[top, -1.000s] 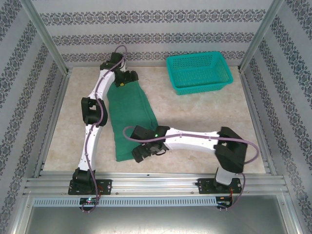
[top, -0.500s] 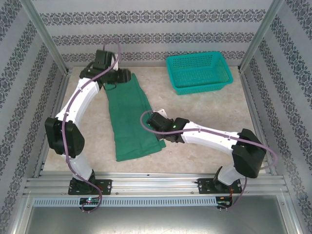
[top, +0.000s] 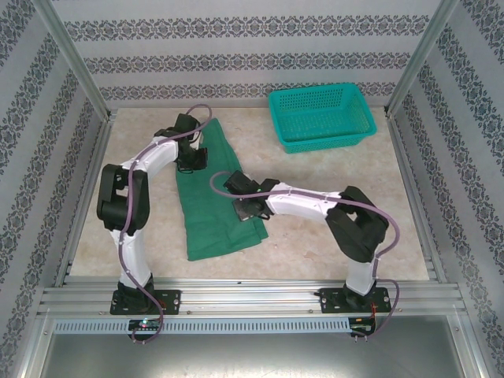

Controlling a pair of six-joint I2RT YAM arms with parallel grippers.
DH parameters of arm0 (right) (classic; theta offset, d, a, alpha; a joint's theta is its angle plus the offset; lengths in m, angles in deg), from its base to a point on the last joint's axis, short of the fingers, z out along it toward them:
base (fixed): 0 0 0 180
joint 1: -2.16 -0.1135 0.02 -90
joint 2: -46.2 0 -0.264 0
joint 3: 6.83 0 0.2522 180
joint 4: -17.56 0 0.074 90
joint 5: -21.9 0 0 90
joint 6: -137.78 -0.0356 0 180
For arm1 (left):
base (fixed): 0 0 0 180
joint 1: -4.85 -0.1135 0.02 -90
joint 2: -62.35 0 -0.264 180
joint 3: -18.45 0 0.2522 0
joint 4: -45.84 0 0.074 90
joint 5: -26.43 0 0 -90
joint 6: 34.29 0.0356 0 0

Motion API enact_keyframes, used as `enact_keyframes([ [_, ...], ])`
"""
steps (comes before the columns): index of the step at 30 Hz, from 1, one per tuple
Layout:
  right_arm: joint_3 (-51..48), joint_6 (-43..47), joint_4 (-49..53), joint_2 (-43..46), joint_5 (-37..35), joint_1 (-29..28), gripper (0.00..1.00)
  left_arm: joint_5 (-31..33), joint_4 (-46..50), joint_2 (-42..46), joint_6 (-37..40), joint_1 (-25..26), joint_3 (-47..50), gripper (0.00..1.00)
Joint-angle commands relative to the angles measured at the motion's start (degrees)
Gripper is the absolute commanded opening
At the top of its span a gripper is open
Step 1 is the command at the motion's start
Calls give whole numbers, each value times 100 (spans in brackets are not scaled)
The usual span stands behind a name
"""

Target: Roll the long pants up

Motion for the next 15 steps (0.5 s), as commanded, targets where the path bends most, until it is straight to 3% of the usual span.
enact_keyframes([
  [1, 151, -167, 48, -270, 332, -70, 0, -164, -126, -418, 139, -12, -112, 0],
  [13, -27, -467, 85, -217, 414, -398, 0, -725, -263, -1493, 273, 79, -1161, 0],
  [15, -18, -505, 142, -180, 309, -400, 0, -776, -176, -1646, 307, 116, -1459, 9],
])
